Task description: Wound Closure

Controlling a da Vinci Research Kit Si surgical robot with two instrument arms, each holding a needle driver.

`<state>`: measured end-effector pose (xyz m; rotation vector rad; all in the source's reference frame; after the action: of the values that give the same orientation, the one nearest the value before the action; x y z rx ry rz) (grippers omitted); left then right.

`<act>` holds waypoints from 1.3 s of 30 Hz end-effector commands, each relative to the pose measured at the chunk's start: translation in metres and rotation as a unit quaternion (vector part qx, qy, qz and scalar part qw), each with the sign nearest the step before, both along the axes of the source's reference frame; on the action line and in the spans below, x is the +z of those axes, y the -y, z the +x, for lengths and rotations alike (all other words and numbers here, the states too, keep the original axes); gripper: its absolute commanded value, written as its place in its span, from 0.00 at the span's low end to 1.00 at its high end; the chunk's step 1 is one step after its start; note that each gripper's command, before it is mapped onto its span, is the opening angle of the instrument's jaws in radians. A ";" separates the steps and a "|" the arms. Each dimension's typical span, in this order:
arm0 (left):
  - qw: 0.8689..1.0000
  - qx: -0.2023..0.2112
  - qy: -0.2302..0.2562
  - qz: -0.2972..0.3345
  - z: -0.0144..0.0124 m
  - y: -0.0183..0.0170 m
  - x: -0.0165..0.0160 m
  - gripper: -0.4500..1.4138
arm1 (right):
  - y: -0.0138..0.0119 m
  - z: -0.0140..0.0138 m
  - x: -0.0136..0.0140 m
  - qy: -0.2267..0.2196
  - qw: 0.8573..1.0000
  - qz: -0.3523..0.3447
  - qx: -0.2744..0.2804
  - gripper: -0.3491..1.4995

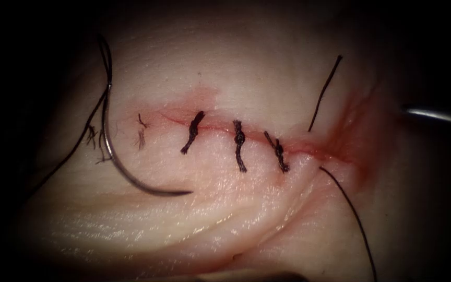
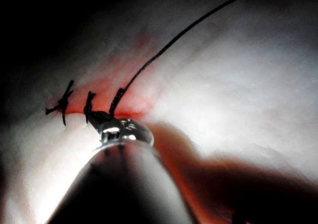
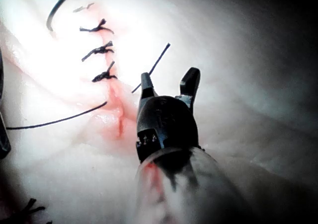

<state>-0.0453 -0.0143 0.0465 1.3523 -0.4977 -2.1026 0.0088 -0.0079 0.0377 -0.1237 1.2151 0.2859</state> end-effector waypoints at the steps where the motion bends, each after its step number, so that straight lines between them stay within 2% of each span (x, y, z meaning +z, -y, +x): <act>1: 1.000 0.003 0.003 0.004 0.0000 -0.0007 0.0003 0.00 | 0.0010 0.0011 0.0006 -0.009 0.999 0.001 -0.036 0.85; 5: 1.000 0.005 0.006 0.012 0.0021 -0.0033 -0.0006 0.00 | 0.0033 0.0023 0.0009 -0.023 0.993 -0.011 -0.112 0.85; 10: 1.000 -0.003 0.017 0.018 0.0043 -0.0063 -0.0011 0.00 | 0.0049 0.0032 0.0012 -0.036 0.986 -0.049 -0.158 0.85; 17: 1.000 -0.013 0.019 0.019 0.0059 -0.0080 -0.0009 0.00 | 0.0069 0.0040 0.0009 -0.034 0.971 -0.083 -0.221 0.85; 23: 1.000 -0.014 0.017 0.018 0.0057 -0.0081 -0.0006 0.00 | 0.0073 0.0050 0.0000 -0.027 0.968 -0.105 -0.225 0.85; 31: 1.000 -0.016 0.014 0.015 0.0057 -0.0076 -0.0006 0.00 | 0.0065 0.0054 -0.0009 -0.010 0.967 -0.108 -0.229 0.84; 37: 1.000 -0.018 0.013 0.016 0.0056 -0.0072 -0.0012 0.00 | 0.0076 0.0063 0.0003 -0.004 0.966 -0.116 -0.229 0.81; 39: 1.000 -0.019 0.012 0.016 0.0055 -0.0072 -0.0013 0.00 | 0.0079 0.0065 0.0009 0.000 0.966 -0.118 -0.232 0.75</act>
<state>-0.0393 -0.0073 0.0448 1.3993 -0.5040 -2.1351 0.0146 -0.0159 0.0383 -0.0405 1.2312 -0.2709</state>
